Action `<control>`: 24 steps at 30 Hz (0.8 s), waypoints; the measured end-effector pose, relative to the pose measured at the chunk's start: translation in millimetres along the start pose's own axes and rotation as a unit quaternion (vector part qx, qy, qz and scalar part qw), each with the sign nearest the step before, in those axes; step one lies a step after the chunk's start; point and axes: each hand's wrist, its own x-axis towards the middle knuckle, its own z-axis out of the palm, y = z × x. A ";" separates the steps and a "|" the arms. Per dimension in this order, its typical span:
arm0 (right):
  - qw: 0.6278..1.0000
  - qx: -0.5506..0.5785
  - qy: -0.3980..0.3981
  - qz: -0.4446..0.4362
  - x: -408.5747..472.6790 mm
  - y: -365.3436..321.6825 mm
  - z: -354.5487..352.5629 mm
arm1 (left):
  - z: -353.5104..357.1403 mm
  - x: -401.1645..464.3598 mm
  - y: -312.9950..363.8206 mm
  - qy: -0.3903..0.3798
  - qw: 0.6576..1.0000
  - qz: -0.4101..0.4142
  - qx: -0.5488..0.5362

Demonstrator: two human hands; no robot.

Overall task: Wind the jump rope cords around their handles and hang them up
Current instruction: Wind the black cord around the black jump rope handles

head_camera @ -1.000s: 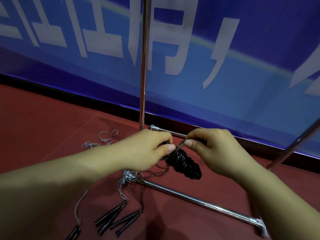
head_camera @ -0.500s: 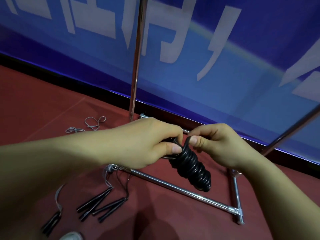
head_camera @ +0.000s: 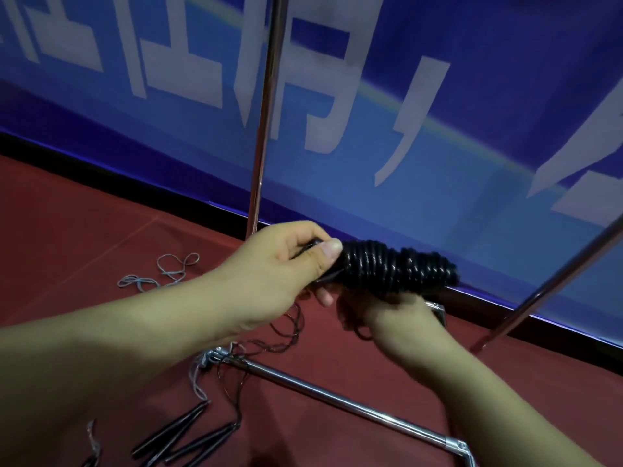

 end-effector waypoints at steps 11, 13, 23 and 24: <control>0.996 -0.053 -0.062 -0.020 -7.6 -22.4 42.2 | -14.8 6.8 -22.9 0.123 0.986 -0.050 0.097; 0.997 -0.046 -0.062 -0.020 -10.4 -27.1 45.4 | -18.2 7.9 -24.7 0.126 0.975 -0.023 0.184; 0.995 -0.071 -0.054 0.048 -22.3 -44.1 31.9 | -20.3 3.1 -20.9 0.086 0.872 0.025 0.482; 0.993 -0.086 -0.052 0.055 -22.3 -45.3 29.4 | -21.4 3.7 -20.6 0.077 0.869 0.022 0.489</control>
